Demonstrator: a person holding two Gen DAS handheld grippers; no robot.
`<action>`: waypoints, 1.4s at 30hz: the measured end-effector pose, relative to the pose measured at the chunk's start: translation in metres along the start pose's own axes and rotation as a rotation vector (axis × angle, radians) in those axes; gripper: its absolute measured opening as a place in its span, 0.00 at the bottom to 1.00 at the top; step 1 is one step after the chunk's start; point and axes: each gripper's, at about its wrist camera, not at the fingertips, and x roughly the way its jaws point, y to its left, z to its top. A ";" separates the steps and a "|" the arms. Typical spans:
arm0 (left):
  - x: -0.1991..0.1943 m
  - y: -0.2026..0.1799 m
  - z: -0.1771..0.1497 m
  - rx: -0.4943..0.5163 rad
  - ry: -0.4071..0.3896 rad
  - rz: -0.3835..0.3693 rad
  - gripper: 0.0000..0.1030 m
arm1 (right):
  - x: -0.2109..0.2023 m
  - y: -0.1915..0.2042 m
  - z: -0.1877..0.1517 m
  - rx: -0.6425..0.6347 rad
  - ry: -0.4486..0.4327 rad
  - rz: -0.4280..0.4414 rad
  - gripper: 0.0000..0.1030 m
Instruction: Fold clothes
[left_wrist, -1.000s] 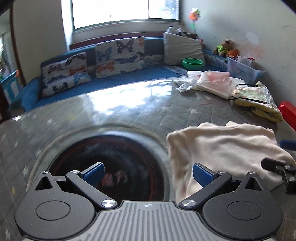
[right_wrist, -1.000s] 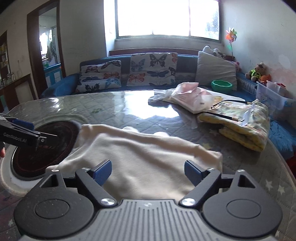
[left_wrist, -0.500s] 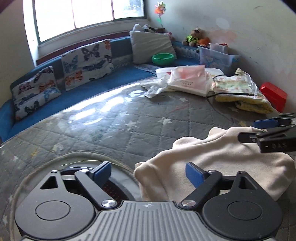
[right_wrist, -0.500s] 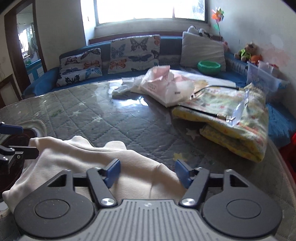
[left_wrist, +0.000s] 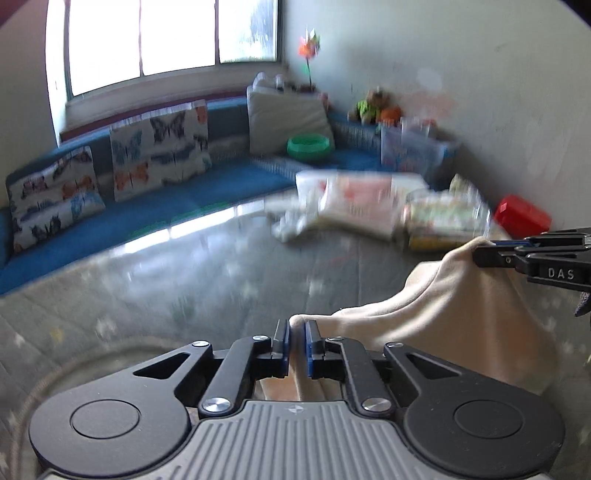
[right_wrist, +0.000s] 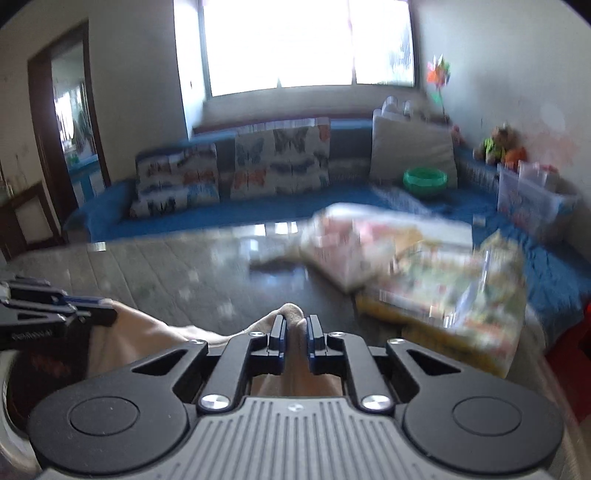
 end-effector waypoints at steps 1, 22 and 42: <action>-0.009 0.002 0.008 -0.011 -0.032 -0.004 0.09 | -0.016 0.005 0.015 -0.005 -0.063 0.009 0.09; -0.110 0.007 -0.019 0.019 -0.168 -0.101 0.12 | -0.149 0.051 -0.014 -0.129 -0.209 0.026 0.12; -0.063 -0.025 -0.075 0.009 0.026 -0.107 0.53 | -0.128 0.060 -0.074 -0.093 -0.030 0.050 0.57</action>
